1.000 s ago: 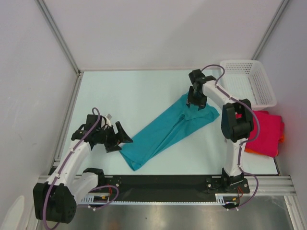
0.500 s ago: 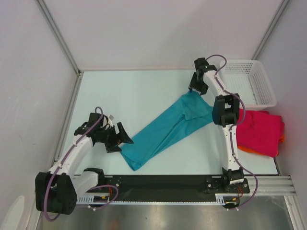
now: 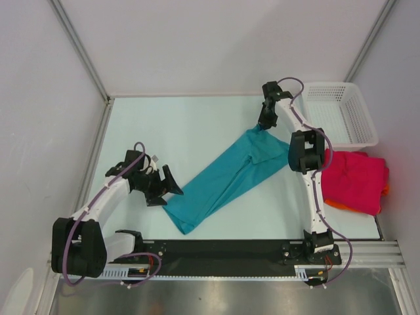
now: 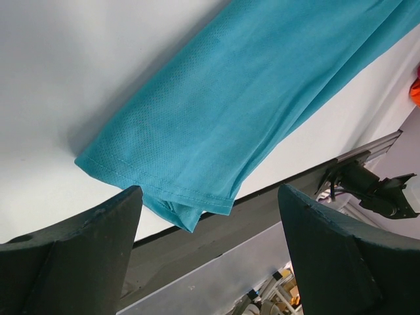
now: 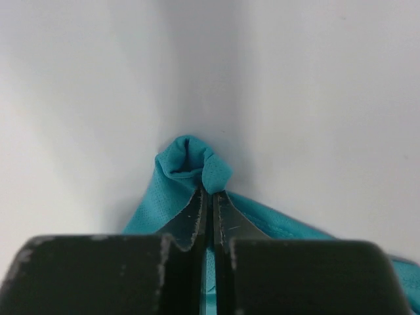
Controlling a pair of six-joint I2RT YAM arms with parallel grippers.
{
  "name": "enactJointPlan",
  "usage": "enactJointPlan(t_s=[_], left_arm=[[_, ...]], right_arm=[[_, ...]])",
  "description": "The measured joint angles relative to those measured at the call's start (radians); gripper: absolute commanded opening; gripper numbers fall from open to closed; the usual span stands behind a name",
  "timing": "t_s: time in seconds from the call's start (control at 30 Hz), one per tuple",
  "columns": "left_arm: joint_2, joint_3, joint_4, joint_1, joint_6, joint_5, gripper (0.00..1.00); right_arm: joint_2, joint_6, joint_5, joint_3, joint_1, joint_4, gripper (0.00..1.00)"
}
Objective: Fold and stack the t-shirts
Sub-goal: Rotate the tshirt 60 degrees
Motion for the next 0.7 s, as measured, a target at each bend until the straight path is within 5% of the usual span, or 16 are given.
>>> enactJointPlan(t_s=[0.27,0.57,0.6,0.67,0.7], left_arm=[[0.013,0.001,0.011,0.000,0.007,-0.002,0.89],[0.013,0.001,0.016,0.000,0.007,-0.011,0.89],[0.013,0.001,0.016,0.000,0.007,-0.011,0.89],[0.013,0.001,0.016,0.000,0.007,-0.013,0.89],[0.013,0.001,0.016,0.000,0.007,-0.014,0.89]], right_arm=[[0.089,-0.040,-0.074,0.151,0.037,0.022,0.00],[0.129,-0.210,-0.185,0.200,0.236,0.140,0.00],[0.129,-0.231,-0.186,0.200,0.256,0.141,0.11],[0.129,-0.269,-0.172,0.200,0.296,0.146,0.57],[0.129,-0.288,-0.168,0.200,0.317,0.148,0.65]])
